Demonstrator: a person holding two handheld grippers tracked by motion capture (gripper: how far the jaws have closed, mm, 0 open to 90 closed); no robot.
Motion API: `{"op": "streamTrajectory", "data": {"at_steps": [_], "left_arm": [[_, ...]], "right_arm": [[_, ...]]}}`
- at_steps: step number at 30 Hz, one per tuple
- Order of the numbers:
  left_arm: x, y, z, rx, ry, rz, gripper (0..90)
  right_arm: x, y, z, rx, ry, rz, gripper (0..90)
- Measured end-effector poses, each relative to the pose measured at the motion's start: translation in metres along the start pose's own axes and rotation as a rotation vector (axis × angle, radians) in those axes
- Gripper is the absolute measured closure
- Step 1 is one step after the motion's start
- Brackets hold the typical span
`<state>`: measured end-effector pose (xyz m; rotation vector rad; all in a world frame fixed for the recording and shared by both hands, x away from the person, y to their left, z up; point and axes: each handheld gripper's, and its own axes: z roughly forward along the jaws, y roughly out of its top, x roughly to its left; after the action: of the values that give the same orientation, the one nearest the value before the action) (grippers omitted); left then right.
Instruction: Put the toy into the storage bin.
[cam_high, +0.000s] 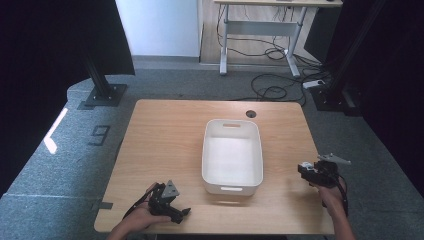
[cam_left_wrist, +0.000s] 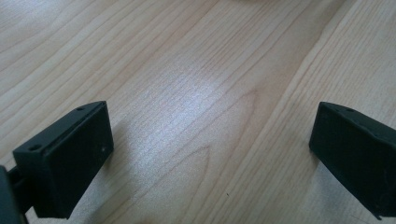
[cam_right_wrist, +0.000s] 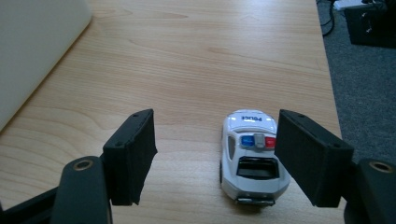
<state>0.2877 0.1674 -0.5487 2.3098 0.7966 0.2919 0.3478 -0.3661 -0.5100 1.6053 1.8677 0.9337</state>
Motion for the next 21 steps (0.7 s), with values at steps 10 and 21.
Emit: {"op": "streamTrajectory", "data": {"at_steps": [10,21], "left_arm": [[0.000,0.000,0.000,0.000,0.000,0.000,0.0],[0.000,0.000,0.000,-0.001,-0.001,0.000,0.0]], "right_arm": [[-0.011,-0.001,0.003,0.010,-0.026,0.020,28.8],[-0.016,-0.003,0.012,0.042,-0.060,0.024,28.8]]}}
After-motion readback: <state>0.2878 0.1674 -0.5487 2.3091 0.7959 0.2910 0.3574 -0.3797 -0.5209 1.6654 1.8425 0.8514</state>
